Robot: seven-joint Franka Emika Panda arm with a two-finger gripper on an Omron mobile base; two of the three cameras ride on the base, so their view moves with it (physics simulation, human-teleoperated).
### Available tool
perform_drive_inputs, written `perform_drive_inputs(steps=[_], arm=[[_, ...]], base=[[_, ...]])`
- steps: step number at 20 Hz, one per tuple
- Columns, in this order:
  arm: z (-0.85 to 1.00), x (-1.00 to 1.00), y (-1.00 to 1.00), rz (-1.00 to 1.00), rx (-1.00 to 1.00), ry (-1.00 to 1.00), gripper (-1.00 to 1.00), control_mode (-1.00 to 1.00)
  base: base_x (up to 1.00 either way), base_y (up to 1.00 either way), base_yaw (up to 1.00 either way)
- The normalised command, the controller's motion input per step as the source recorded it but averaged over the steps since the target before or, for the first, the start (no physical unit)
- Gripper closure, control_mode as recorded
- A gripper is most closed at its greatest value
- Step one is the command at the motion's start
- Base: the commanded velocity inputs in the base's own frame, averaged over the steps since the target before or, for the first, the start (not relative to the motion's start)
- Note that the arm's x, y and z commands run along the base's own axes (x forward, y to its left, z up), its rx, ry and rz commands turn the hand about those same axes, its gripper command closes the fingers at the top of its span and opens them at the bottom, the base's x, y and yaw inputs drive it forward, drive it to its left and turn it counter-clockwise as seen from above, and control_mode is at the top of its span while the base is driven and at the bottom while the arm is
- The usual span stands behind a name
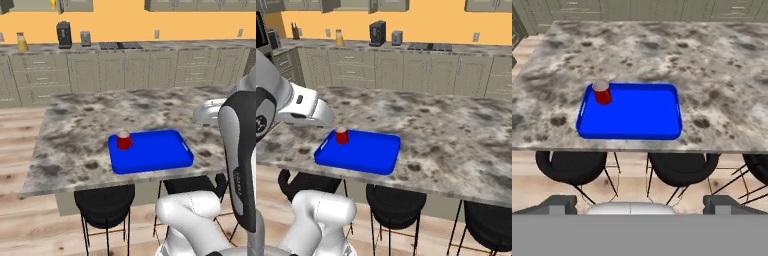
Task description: There is a tray on the dining counter. Grab the cup, mug, and pitcher and place them on the tray. The pitcher may be placed next to the tray if it cannot fit the tray.
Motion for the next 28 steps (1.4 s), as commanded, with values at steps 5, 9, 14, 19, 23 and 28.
perform_drive_inputs(steps=[5, 9, 14, 19, 23, 28], arm=[[0.00, 0.00, 0.00, 0.00, 0.00, 0.00, -1.00, 1.00], [0.00, 0.00, 0.00, 0.00, 0.00, 0.00, -1.00, 1.00], [0.00, 0.00, 0.00, 0.00, 0.00, 0.00, -1.00, 1.00], [0.00, 0.00, 0.00, 0.00, 0.00, 0.00, -1.00, 1.00], [0.00, 0.00, 0.00, 0.00, 0.00, 0.00, -1.00, 1.00], [0.00, 0.00, 0.00, 0.00, 0.00, 0.00, -1.00, 1.00]], base=[[-0.59, 0.97, -0.04], [-0.21, 1.00, -0.05], [0.03, 1.00, -0.05], [0.35, 1.00, -0.04], [0.74, 1.00, 0.00], [1.00, 1.00, 0.00]])
